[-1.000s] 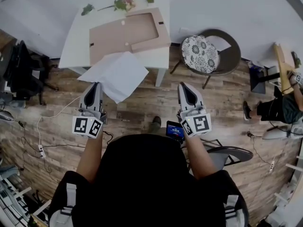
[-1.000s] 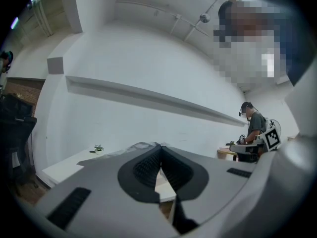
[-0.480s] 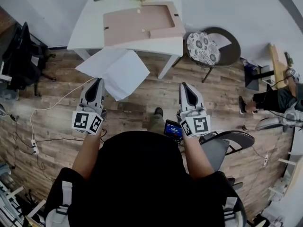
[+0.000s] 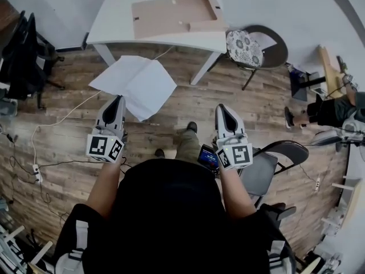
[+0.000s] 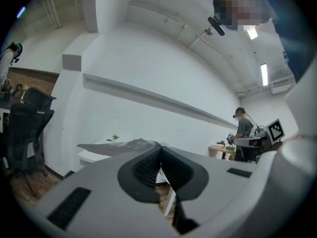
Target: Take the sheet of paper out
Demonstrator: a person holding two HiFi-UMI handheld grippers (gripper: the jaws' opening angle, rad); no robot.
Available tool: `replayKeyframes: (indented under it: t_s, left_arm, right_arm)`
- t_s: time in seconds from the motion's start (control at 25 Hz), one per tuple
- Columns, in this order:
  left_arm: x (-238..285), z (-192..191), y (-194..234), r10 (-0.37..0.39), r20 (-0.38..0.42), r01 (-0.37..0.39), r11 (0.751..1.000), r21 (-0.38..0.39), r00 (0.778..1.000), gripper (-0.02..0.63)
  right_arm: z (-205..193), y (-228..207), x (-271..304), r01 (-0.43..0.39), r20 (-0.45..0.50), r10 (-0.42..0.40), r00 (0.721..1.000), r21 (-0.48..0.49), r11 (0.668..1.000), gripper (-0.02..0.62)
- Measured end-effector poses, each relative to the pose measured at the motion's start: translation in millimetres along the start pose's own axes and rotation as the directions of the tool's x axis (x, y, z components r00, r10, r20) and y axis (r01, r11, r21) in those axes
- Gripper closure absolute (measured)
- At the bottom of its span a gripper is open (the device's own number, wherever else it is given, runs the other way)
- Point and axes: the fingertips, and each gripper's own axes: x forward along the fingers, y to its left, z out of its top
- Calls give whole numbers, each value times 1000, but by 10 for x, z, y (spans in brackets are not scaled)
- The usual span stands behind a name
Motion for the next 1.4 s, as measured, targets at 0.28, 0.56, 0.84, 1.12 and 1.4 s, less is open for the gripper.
replayKeyframes:
  t_s: [0.28, 0.56, 0.84, 1.12, 1.4]
  left_arm:
    - [-496, -146, -93, 27, -10, -28, 999, -21, 1000, 601]
    - [-815, -102, -526, 34, -23, -33, 999, 13, 999, 601]
    - [-1020, -118, -1212, 21, -50, -21, 1000, 5, 999, 601]
    - [-1148, -98, -1843, 19, -67, -16, 999, 41, 998, 601]
    - [-1390, -227, -1870, 42, -91, -39, 999, 31, 995, 601]
  right_arm:
    - [57, 372, -221, -69, 6, 69, 998, -30, 997, 584]
    - [124, 376, -577, -104, 61, 105, 993, -12, 994, 584]
    - [83, 148, -1364, -99, 56, 99, 993, -2, 995, 584]
    - [-182, -242, -1942, -69, 44, 67, 997, 61, 996, 584]
    - [-299, -183, -2090, -71, 55, 66, 996, 81, 994, 584]
